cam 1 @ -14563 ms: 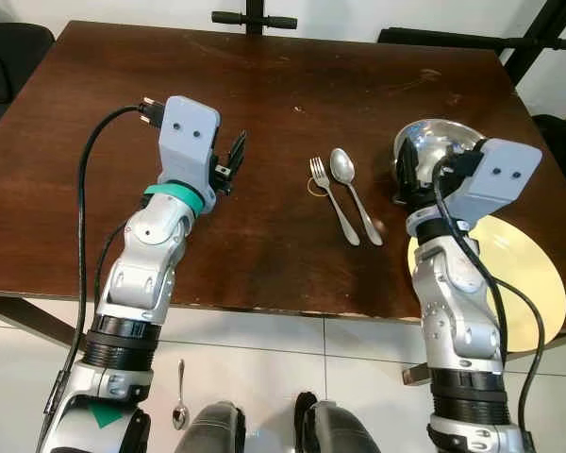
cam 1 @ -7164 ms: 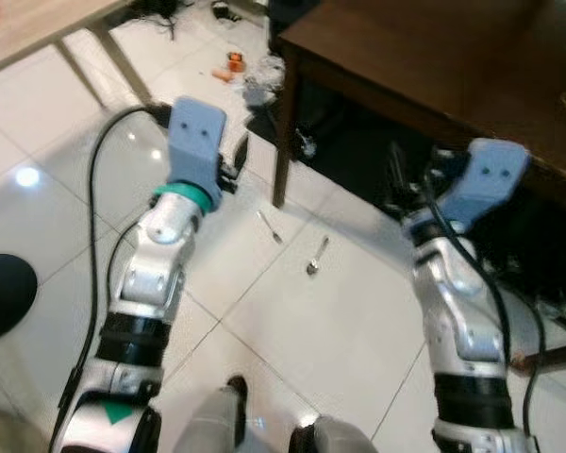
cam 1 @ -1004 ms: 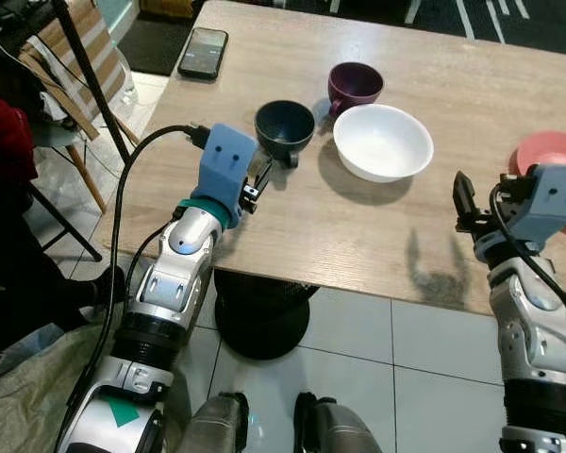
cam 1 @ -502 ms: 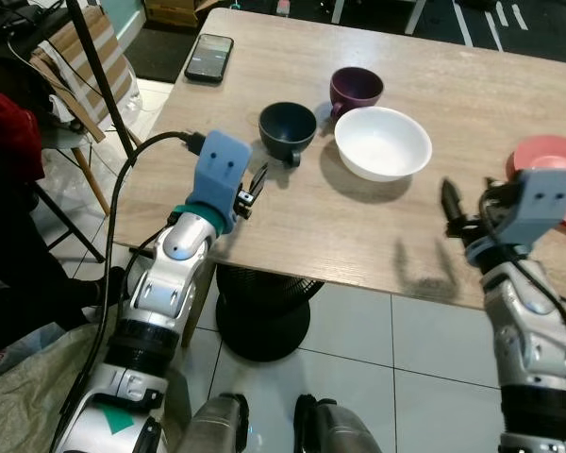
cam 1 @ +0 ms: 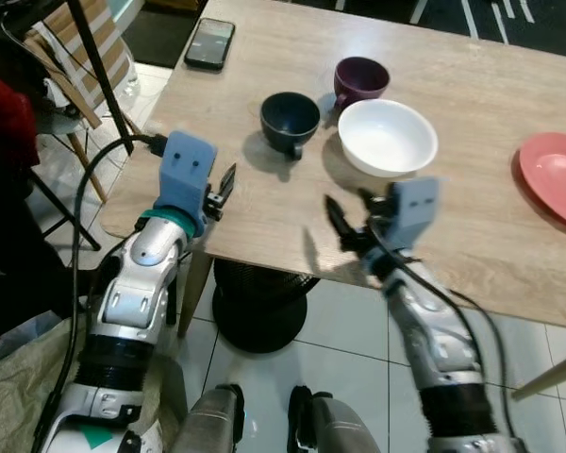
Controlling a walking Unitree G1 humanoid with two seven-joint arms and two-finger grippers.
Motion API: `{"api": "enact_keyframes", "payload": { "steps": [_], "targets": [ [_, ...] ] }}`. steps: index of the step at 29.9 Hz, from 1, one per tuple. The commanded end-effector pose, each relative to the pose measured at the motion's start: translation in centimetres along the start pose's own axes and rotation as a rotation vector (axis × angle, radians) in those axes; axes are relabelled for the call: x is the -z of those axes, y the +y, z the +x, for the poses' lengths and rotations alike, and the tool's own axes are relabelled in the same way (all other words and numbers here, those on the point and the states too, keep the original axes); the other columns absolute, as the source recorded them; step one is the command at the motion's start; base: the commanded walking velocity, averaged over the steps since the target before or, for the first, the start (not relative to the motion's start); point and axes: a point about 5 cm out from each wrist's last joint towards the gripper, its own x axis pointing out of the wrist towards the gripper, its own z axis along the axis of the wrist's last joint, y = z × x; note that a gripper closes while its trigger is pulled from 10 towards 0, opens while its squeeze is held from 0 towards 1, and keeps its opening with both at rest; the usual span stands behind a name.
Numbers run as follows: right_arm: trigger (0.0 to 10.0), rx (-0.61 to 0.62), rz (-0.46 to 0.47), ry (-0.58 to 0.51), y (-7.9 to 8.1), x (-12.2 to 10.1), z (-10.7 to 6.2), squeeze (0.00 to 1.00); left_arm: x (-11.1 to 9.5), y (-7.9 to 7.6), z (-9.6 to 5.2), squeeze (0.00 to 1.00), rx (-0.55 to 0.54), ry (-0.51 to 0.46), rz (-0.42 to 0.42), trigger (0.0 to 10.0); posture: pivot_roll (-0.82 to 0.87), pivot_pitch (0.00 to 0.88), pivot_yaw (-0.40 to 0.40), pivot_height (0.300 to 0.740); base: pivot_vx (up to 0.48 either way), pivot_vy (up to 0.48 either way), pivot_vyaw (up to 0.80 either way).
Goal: Setting the table
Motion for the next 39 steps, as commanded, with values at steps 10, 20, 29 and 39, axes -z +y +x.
{"api": "enact_keyframes", "payload": {
  "steps": [10, 20, 29, 39],
  "targets": [
    [10.0, 0.119, -0.007, 0.029, -0.7, 0.9, 1.3, 0.00, -0.3, -1.1, 1.7, 0.00, -0.099, 0.009, 0.024, 10.0, 0.19, 0.195, -0.026, 0.740, 0.000, 0.000, 0.00],
    [10.0, -0.002, -0.074, -0.034, 0.8, -0.8, 3.5, 0.00, -1.7, -1.6, 1.0, 0.00, -0.028, -0.024, 0.053, 10.0, 0.23, 0.220, -0.033, 0.740, 0.000, 0.000, 0.00],
    [10.0, -0.115, -0.155, -0.069, 1.5, -2.1, 4.0, 0.00, -1.8, -1.1, 0.8, 0.00, -0.033, -0.031, 0.068, 10.0, 0.24, 0.229, -0.045, 0.740, 0.000, 0.000, 0.00],
    [10.0, -0.117, -0.268, -0.118, 2.0, -3.2, 5.3, 0.00, -1.8, -1.2, 0.5, 0.00, -0.036, -0.024, 0.065, 10.0, 0.26, 0.254, -0.042, 0.740, 0.000, 0.000, 0.00]
  ]
}}
